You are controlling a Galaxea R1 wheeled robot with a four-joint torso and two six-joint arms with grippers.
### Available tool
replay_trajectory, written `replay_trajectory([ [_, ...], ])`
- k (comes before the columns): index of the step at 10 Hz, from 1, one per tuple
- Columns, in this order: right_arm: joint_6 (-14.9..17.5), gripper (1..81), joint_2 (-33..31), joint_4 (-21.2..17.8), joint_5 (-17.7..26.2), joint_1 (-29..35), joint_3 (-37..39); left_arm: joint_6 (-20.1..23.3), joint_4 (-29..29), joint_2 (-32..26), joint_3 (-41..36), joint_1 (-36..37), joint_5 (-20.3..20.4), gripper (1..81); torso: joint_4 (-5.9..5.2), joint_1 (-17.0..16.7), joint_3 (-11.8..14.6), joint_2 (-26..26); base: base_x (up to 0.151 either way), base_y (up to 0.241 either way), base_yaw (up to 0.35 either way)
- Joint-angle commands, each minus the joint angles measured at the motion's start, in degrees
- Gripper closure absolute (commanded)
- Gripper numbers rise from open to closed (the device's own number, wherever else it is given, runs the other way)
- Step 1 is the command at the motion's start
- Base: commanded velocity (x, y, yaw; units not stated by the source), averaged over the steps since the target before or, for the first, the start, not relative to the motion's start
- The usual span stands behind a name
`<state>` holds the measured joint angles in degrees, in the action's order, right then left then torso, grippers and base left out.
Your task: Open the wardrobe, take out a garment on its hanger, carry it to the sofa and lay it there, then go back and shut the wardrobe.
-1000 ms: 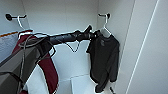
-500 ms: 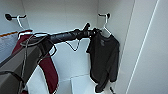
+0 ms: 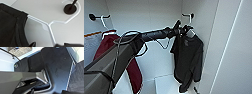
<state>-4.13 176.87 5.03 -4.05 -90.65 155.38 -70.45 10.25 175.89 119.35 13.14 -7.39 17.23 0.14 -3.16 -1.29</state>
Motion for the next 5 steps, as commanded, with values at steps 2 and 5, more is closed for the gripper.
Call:
replay_trajectory([
  [2, 0.0, 1.0, 1.0, 0.0, 3.0, 1.7, -0.4, 0.1, 1.0, 1.0, 2.0, 11.9, 3.2, 1.0, 0.0, 0.0, 0.0, 0.0, 0.0, 0.0, 0.0],
  [5, -0.1, 1.0, 1.0, -0.4, 2.9, 1.4, -0.4, 0.1, 1.6, 2.4, 3.4, 11.9, 7.5, 1.0, 0.0, 0.0, 0.0, 0.0, 0.0, 0.0, 0.0],
])
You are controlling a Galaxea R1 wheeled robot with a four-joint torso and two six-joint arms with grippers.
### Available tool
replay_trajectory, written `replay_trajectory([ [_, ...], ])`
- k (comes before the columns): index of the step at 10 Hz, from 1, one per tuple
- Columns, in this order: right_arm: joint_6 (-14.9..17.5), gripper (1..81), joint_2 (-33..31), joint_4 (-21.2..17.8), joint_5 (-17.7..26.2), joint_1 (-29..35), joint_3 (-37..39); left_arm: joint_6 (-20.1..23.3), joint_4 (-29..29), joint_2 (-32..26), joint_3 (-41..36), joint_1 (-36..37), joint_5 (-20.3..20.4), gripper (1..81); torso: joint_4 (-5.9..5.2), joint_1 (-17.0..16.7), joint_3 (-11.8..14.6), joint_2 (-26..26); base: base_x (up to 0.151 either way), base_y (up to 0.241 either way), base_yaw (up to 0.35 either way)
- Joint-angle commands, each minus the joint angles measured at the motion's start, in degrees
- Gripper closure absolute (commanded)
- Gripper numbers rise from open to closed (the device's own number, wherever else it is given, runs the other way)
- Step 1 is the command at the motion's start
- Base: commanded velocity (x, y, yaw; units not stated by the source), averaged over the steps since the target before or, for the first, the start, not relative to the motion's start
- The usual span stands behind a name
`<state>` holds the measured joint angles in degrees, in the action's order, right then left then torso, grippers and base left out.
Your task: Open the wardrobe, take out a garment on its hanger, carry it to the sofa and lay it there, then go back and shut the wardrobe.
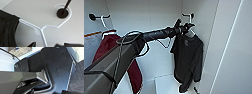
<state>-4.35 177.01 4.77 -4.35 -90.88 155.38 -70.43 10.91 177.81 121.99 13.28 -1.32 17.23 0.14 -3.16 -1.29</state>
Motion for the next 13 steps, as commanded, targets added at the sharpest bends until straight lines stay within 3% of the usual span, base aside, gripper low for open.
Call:
replay_trajectory([
  [1, 0.1, 1.0, 0.9, -0.1, 3.3, 1.4, -0.4, 0.1, 2.1, 1.1, 1.4, 11.7, 3.3, 1.0, 0.0, 0.0, 0.0, 0.0, 0.0, 0.0, 0.0],
  [6, 0.0, 1.0, 0.9, 0.0, 3.5, -0.2, -0.3, 0.0, 2.9, 2.8, 3.9, 11.4, 9.0, 1.0, 0.0, 0.0, 0.0, 0.0, 0.0, 0.0, 0.0],
  [10, 0.0, 1.0, 1.3, -0.1, 3.3, -0.6, -0.4, 0.0, 4.8, 3.7, 3.1, 11.0, 10.3, 1.0, 0.0, 0.0, 0.0, 0.0, 0.0, 0.0, 0.0],
  [11, 0.0, 1.0, 1.2, -0.1, 3.3, -0.7, -0.3, -0.2, 4.8, 3.4, 2.9, 10.8, 11.3, 81.1, 0.0, 0.0, 0.0, 0.0, 0.0, 0.0, 0.0],
  [13, 0.0, 1.0, 1.3, -0.1, 3.3, -0.8, -0.3, -0.2, 4.8, 2.6, 1.7, 10.8, 12.3, 81.1, 0.0, 0.0, 0.0, 0.0, 0.0, 0.0, 0.0],
])
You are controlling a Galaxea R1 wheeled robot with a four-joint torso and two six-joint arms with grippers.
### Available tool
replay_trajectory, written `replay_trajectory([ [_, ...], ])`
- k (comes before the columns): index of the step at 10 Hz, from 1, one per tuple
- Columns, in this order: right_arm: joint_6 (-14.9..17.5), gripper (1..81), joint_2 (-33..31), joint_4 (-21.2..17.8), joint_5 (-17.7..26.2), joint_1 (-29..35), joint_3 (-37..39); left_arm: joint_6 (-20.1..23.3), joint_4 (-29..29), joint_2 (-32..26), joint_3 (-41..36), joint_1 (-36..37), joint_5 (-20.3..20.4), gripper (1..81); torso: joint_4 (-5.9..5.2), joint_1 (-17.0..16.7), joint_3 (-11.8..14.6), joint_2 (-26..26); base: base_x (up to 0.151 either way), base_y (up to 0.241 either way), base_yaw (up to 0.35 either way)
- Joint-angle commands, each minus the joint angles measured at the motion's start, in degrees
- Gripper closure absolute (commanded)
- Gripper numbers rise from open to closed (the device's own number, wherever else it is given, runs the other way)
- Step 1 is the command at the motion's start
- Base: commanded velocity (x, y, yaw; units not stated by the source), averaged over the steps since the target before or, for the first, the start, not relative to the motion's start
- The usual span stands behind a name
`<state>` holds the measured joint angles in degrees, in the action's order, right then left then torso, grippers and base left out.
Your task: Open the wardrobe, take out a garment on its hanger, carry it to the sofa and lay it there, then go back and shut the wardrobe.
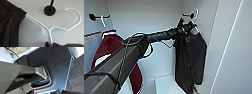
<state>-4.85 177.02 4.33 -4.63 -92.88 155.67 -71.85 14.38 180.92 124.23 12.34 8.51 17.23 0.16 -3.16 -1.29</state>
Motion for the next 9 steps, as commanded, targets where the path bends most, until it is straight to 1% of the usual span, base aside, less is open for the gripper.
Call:
replay_trajectory([
  [1, 0.5, 1.0, 1.3, 0.4, 3.6, 1.4, -0.6, 1.2, 1.3, -1.6, -1.1, 12.0, 3.2, 81.1, 0.0, 0.0, 0.0, 0.0, 0.0, 0.0, 0.0],
  [3, 0.5, 1.0, 1.2, 0.4, 3.6, 2.0, -0.5, 1.0, 1.0, -5.2, -3.8, 14.3, 3.4, 81.1, 0.0, 0.0, 0.0, 0.0, 0.0, 0.0, 0.0],
  [5, 0.4, 1.0, 0.0, -0.5, 3.5, 2.3, -0.5, 0.6, 0.9, -9.2, -6.5, 16.3, 3.1, 81.1, 0.0, 0.0, 0.0, 0.0, 0.0, 0.0, 0.0],
  [7, 0.5, 1.0, -0.4, -0.5, 3.5, 2.3, -0.6, 0.6, 1.0, -12.7, -10.1, 16.4, 2.8, 81.1, 0.0, 0.0, 0.0, 0.0, 0.0, 0.0, 0.0],
  [8, 0.5, 1.0, -0.4, -0.5, 3.5, 2.5, -0.6, 0.6, 1.3, -13.6, -11.3, 16.4, 2.7, 81.1, -5.62, 0.0, 0.0, 0.0, 0.0, 0.0, 0.0],
  [9, 0.5, 1.0, -0.4, -0.5, 3.5, 2.7, -0.6, 0.6, 1.5, -14.2, -12.1, 16.4, 2.7, 81.1, -5.79, 0.0, 0.0, 0.0, 0.0, 0.0, 0.0],
])
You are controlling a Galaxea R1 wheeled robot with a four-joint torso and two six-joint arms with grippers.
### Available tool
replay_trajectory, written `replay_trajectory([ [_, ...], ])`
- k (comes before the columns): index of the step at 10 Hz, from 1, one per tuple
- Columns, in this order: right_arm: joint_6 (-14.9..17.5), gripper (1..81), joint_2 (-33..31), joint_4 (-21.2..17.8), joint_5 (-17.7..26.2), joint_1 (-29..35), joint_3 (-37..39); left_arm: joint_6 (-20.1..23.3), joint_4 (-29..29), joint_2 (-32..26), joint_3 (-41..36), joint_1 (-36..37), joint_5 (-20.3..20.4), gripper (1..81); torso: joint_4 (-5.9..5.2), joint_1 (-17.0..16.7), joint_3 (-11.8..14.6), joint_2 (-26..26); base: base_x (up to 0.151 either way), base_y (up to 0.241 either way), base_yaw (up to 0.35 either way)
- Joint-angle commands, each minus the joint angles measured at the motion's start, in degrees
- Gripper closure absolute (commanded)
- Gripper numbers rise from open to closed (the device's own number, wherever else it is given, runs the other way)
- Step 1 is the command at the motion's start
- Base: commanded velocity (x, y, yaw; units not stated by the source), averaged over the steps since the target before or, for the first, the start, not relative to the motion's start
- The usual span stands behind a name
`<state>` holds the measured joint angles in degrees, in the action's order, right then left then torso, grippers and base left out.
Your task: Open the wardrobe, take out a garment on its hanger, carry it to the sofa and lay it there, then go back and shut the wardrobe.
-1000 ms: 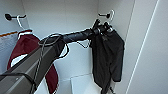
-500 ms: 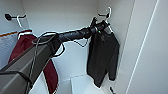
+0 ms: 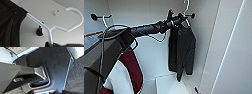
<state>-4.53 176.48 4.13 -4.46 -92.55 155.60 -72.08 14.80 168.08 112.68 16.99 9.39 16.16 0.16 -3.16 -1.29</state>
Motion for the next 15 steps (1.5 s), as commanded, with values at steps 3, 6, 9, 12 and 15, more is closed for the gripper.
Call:
replay_trajectory([
  [3, 0.2, 1.0, 0.1, -0.4, 3.3, 2.8, -0.6, 0.8, 2.6, -1.6, -1.2, 10.3, 0.1, 81.1, -9.09, 0.0, 0.0, 0.0, 0.0, 0.0, 0.0],
  [6, 0.1, 1.0, 0.1, -0.3, 3.2, 2.8, -0.6, 0.9, 4.7, 0.2, -1.8, 7.6, -1.8, 81.1, -15.25, 0.0, 0.0, 0.0, 0.0, 0.0, 0.0],
  [9, 0.1, 1.0, 0.2, -0.2, 3.1, 3.0, -0.7, 1.0, 6.6, 2.9, -6.8, 5.5, -3.1, 81.1, -15.19, 0.0, 0.0, 0.0, 0.0, 0.0, 0.0],
  [12, 0.1, 1.0, 0.3, -0.1, 2.4, 3.2, -0.7, 1.3, 6.8, 7.7, -8.3, 3.9, -5.2, 81.1, -15.98, 0.0, 0.0, 0.0, 0.0, 0.0, 0.0],
  [15, 0.2, 1.0, 0.2, 0.0, 1.5, 3.2, -0.7, 1.4, 6.7, 11.6, -8.3, 0.7, -6.3, 81.1, -15.98, 0.0, 0.0, 0.0, 0.0, 0.0, 0.0],
])
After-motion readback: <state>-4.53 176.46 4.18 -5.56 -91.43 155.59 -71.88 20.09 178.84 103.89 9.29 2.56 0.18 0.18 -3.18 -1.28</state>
